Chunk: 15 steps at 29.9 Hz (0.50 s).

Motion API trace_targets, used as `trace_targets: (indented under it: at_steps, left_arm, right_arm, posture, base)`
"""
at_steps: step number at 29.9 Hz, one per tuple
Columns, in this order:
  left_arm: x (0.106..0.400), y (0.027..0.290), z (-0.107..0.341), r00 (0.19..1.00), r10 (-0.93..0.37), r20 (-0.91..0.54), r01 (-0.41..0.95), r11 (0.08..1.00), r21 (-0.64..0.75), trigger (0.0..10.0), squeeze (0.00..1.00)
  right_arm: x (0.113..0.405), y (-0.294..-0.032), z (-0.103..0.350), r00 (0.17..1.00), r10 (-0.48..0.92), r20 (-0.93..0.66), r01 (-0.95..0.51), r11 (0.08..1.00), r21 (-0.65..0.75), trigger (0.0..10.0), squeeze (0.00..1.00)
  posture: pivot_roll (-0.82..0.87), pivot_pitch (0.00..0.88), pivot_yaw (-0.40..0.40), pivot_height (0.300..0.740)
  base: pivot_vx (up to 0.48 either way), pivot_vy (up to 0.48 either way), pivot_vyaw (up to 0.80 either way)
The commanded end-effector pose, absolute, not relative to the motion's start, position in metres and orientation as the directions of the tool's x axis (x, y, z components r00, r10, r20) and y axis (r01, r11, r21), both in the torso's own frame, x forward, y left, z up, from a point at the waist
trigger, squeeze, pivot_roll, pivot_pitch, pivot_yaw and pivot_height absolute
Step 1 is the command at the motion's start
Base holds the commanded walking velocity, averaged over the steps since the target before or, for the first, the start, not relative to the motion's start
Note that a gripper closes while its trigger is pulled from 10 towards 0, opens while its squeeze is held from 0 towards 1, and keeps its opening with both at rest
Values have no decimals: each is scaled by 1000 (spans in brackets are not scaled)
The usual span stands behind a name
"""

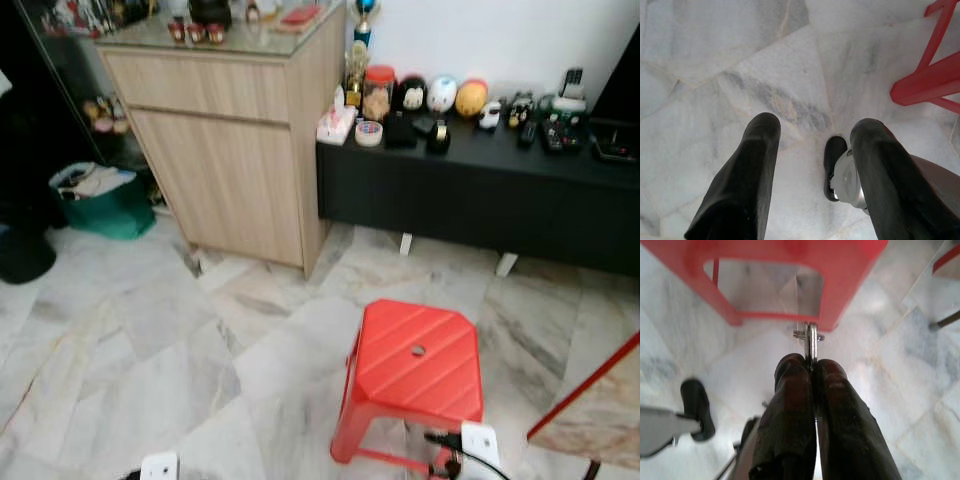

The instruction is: Hang keys on a hook

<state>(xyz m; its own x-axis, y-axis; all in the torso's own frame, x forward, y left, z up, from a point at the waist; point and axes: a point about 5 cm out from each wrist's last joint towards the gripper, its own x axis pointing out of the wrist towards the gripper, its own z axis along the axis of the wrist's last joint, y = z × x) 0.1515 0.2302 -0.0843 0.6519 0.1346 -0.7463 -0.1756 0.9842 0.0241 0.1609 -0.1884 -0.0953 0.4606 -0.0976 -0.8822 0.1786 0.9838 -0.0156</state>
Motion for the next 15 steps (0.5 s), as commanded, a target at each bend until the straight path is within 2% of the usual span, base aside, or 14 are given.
trace_targets:
  at_steps: [1, 7, 13, 15]
  left_arm:
    - [143, 233, -88, 613, 137, -778, -171, 985, 38, 10000, 0]
    - [141, 232, -90, 596, 145, -790, -175, 983, 49, 10000, 0]
    - [140, 231, -91, 588, 145, -796, -164, 985, 58, 10000, 0]
    - [141, 230, -90, 589, 144, -795, -159, 985, 61, 10000, 0]
  right_arm:
    - [146, -187, -101, 401, -78, -913, 153, 988, -17, 10000, 0]
    - [137, -189, -104, 385, -79, -919, 170, 985, -13, 10000, 0]
    - [148, -187, -101, 410, -79, -909, 183, 983, -3, 10000, 0]
    - [149, -187, -100, 411, -81, -908, 184, 983, -4, 10000, 0]
  posture:
    - [60, 11, 0, 740]
    - [58, 10, 0, 740]
    - [59, 4, 0, 740]
    - [60, 0, -1, 740]
  base:
    - [0, 0, 0]
    - [0, 0, 0]
    - [0, 0, 0]
    - [0, -257, 0]
